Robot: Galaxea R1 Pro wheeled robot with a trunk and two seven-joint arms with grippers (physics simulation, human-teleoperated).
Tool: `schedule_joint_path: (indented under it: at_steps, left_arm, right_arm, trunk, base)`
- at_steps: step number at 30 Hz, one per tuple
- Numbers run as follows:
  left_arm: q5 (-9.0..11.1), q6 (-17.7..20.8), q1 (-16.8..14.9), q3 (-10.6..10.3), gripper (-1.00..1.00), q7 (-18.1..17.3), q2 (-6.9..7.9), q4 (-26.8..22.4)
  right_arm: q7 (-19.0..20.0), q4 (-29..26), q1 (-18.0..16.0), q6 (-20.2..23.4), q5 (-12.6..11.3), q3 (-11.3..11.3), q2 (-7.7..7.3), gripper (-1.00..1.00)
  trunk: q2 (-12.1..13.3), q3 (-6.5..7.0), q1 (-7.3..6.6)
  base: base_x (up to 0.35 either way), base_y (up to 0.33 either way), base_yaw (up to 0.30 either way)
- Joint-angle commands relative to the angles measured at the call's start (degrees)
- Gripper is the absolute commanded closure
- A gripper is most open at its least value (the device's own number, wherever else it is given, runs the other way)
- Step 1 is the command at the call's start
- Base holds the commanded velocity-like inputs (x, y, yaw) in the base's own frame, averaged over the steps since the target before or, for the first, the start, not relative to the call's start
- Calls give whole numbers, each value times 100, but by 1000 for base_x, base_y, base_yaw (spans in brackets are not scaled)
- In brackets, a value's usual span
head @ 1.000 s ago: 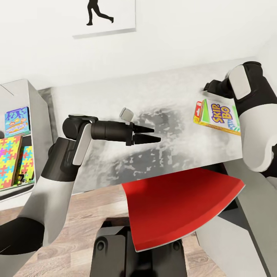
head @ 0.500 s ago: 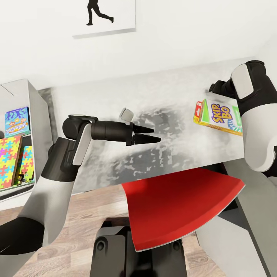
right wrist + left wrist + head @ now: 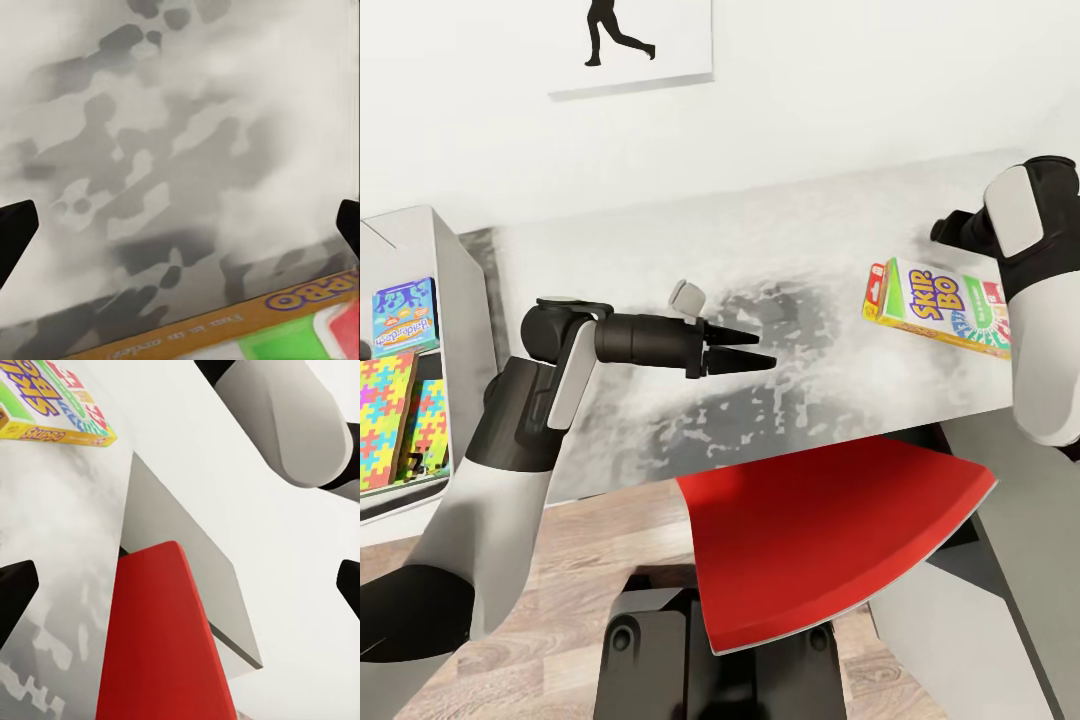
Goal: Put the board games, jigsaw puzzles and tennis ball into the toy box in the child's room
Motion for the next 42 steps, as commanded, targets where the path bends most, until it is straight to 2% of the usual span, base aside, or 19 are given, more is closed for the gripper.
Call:
schedule_joint_path:
  at_steps: [1, 13, 25, 42]
  left_arm:
    - [5, 31, -3, 0, -100, -12, -2, 2]
    - [4, 31, -4, 6, -100, -12, 0, 2]
    - [18, 31, -1, 4, -100, -12, 0, 1]
    - [15, 31, 2, 1, -100, -20, 8, 2]
  right_arm:
    - [-78, -6, -2, 9, -69, 1, -21, -100]
    - [-195, -5, 1, 1, -97, -15, -267, -100]
    - [-237, 8, 2, 0, -84, -21, -362, -100]
    - [-238, 102, 49, -33, -115, -51, -701, -100]
  trunk:
    - [-9, -6, 3]
    - [-9, -6, 3]
    - [-9, -6, 3]
    - [-9, -6, 3]
  base:
    - [0, 0, 0]
    - [0, 0, 0]
    - [0, 0, 0]
    - [0, 0, 0]
